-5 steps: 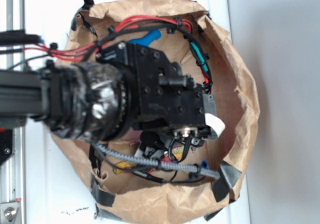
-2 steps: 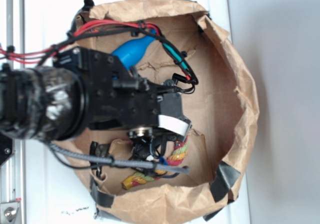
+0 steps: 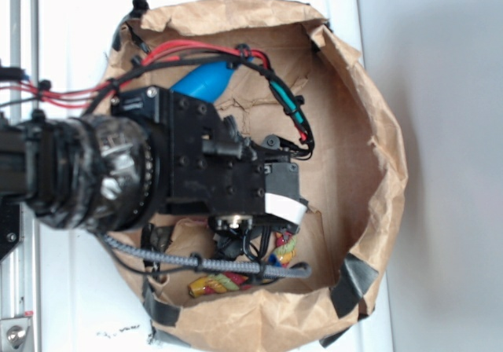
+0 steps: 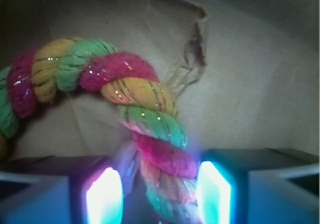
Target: Grab the multicolored rope.
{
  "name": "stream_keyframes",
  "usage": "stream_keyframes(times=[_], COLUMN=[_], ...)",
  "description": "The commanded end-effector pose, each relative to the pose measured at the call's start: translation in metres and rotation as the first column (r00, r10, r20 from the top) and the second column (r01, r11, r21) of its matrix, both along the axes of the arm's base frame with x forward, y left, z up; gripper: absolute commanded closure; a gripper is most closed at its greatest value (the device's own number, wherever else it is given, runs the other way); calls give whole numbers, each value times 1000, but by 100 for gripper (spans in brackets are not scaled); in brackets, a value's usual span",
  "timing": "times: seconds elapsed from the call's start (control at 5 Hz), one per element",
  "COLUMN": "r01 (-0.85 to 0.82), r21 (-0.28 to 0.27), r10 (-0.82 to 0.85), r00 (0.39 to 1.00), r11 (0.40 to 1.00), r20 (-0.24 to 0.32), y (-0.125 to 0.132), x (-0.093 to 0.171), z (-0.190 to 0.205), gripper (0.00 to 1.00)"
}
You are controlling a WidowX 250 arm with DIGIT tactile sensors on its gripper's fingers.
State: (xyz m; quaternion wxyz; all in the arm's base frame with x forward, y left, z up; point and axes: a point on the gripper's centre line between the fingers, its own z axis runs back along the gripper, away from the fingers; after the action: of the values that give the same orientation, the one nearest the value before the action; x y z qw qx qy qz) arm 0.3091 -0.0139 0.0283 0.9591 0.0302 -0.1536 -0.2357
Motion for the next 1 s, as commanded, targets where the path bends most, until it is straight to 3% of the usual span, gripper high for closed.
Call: stream_keyframes(times=[0.0,0.2,0.4,0.6,0.8], r01=[13,-55,-123,-194,-242], r21=[2,-53,-165,-253,-273], r10=[-13,54,119,169,212], r00=[1000,999,992,979,968], r11=[1000,997,979,948,931], r20=[11,-6,-31,-116,-137], y=[5,10,19,30,38], x=[9,15,8,12,16], z=[3,27,75,123,170], gripper=[100,100,100,100,100])
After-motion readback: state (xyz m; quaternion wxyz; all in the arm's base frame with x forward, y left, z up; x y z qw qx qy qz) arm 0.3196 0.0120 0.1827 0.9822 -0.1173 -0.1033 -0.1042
